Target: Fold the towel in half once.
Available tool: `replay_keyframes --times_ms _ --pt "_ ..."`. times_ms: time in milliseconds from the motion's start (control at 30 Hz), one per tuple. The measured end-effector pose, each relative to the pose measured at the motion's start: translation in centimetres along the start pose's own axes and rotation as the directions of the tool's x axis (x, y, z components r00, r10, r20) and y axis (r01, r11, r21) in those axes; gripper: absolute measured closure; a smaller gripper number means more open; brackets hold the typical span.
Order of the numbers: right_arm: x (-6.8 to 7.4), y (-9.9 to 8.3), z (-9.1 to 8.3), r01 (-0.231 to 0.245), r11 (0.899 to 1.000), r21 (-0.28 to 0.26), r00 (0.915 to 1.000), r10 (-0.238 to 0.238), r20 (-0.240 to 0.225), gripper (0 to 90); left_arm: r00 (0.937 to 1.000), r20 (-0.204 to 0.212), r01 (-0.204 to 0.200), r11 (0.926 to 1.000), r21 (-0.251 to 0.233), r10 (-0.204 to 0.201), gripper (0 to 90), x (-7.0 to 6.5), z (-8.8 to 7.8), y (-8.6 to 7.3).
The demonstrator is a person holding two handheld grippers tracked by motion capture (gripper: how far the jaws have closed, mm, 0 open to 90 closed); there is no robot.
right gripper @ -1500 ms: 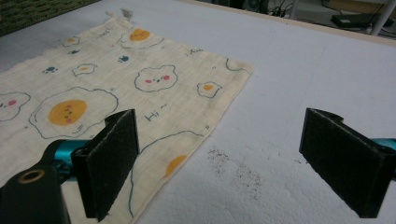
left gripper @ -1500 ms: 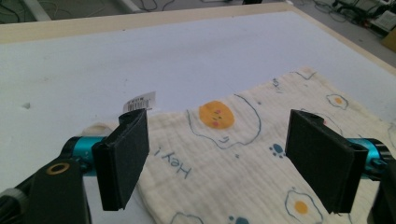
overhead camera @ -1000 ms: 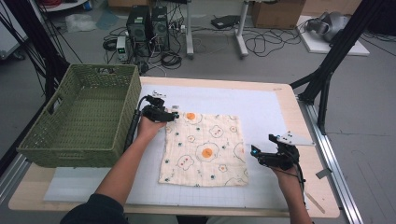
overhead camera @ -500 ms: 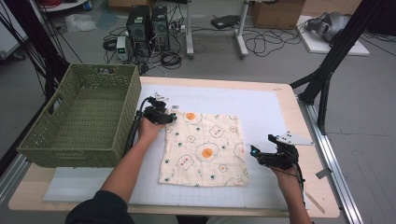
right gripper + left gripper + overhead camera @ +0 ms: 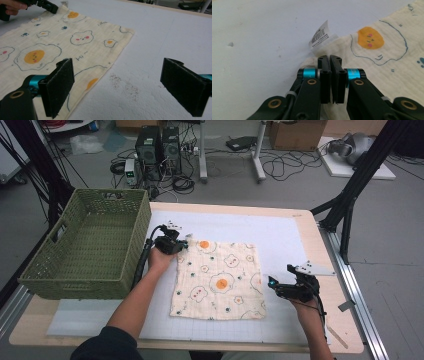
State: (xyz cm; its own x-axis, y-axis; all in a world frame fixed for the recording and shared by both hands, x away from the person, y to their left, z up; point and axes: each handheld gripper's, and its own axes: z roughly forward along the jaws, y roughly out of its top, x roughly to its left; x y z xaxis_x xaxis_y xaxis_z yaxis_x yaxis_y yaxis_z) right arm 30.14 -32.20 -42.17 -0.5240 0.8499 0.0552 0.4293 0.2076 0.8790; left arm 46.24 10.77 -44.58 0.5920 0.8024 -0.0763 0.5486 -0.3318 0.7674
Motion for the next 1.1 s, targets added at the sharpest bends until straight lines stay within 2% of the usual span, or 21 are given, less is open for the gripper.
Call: replay_keyframes --times_ms 67,133,200,267,367,500,700,767,833,900,1100 --pt "-0.1 0.0 0.2 -0.006 1.0 0.006 1.0 0.006 -0.006 11.3 0.9999 0.009 0.013 0.9997 -0.021 -0.013 86.5 0.1 -0.2 0.0" --pt "-0.2 0.0 0.5 -0.011 1.0 0.018 0.9998 0.012 -0.014 11.3 0.9994 0.007 0.033 0.9973 -0.066 -0.033 86.5 0.1 -0.5 -0.2" --pt "-0.2 0.1 1.0 -0.023 0.999 0.041 0.9994 0.024 -0.024 11.3 0.9981 0.019 0.06 0.9952 -0.077 -0.059 86.4 0.3 -0.6 -0.5" --pt "-0.1 0.1 1.5 -0.026 0.997 0.066 0.9994 0.027 -0.019 11.3 0.9974 0.024 0.069 0.9942 -0.083 -0.067 86.4 0.4 -0.7 -0.8" --pt "0.0 0.3 2.0 -0.021 0.997 0.074 0.9994 0.023 -0.025 11.3 0.9968 0.033 0.075 0.9924 -0.097 -0.072 86.4 0.4 -0.8 -1.0" --pt "-0.2 1.4 3.0 -0.009 0.996 0.091 0.9993 0.013 -0.036 11.3 0.9965 0.042 0.077 0.9893 -0.124 -0.072 86.4 0.3 -1.4 -0.8" --pt "-1.1 3.7 6.1 0.023 0.99 0.139 0.9997 -0.023 -0.003 11.6 0.9972 0.051 0.06 0.9879 -0.143 -0.053 86.4 0.1 -2.1 -0.5" --pt "-1.3 4.6 7.6 0.054 0.983 0.174 0.9985 -0.054 -0.002 16.9 0.9971 0.051 0.063 0.9879 -0.142 -0.056 86.3 0.1 -2.2 -0.5" --pt "-1.4 5.2 8.7 0.065 0.977 0.204 0.9978 -0.066 -0.001 18.1 0.9969 0.052 0.066 0.9873 -0.145 -0.059 86.3 0.1 -2.2 -0.5" --pt "-1.5 5.6 9.8 0.065 0.973 0.221 0.9977 -0.067 0.002 19.7 0.997 0.052 0.065 0.9872 -0.146 -0.058 86.3 0.0 -2.3 -0.4" --pt "-1.8 6.2 12.3 0.047 0.971 0.236 0.9989 -0.046 -0.012 29.6 0.9972 0.056 0.057 0.9877 -0.146 -0.049 86.3 -0.2 -2.5 -0.3"
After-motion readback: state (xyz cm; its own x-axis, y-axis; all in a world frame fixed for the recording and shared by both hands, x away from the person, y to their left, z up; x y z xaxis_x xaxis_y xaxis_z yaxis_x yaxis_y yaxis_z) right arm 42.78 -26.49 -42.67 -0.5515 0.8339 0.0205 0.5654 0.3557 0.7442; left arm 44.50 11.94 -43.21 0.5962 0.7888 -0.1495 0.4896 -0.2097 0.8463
